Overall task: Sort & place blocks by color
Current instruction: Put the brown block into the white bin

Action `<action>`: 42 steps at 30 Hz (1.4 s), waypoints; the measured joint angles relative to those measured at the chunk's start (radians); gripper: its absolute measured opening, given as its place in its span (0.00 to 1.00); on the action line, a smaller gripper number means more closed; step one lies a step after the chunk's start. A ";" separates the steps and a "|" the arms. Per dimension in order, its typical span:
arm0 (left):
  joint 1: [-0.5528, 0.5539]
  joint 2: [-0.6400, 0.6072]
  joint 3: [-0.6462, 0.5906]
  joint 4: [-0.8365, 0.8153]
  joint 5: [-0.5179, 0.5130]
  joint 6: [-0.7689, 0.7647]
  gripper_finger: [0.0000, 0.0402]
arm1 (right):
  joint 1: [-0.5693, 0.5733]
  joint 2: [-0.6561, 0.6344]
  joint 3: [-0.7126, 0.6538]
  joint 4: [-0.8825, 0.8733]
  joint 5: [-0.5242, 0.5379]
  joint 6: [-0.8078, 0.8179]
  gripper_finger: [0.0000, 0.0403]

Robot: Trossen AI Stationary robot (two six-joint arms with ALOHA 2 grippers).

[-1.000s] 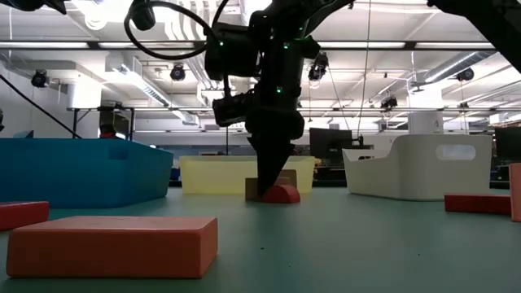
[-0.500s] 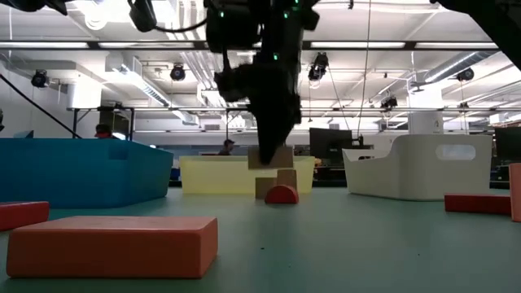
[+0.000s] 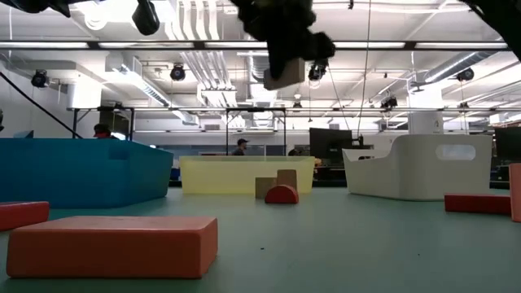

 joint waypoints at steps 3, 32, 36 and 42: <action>0.000 0.000 0.000 0.000 0.000 0.000 0.00 | -0.002 -0.062 -0.047 -0.004 0.033 0.071 0.14; 0.000 0.023 0.000 0.001 -0.129 -0.001 0.00 | -0.232 -0.654 -1.056 0.344 0.090 0.415 0.14; 0.001 0.029 0.000 -0.001 -0.165 -0.001 0.00 | -0.237 -0.646 -1.132 0.444 0.091 0.408 0.14; 0.001 0.047 0.000 0.000 -0.190 -0.001 0.00 | -0.236 -0.621 -1.171 0.505 0.089 0.414 0.14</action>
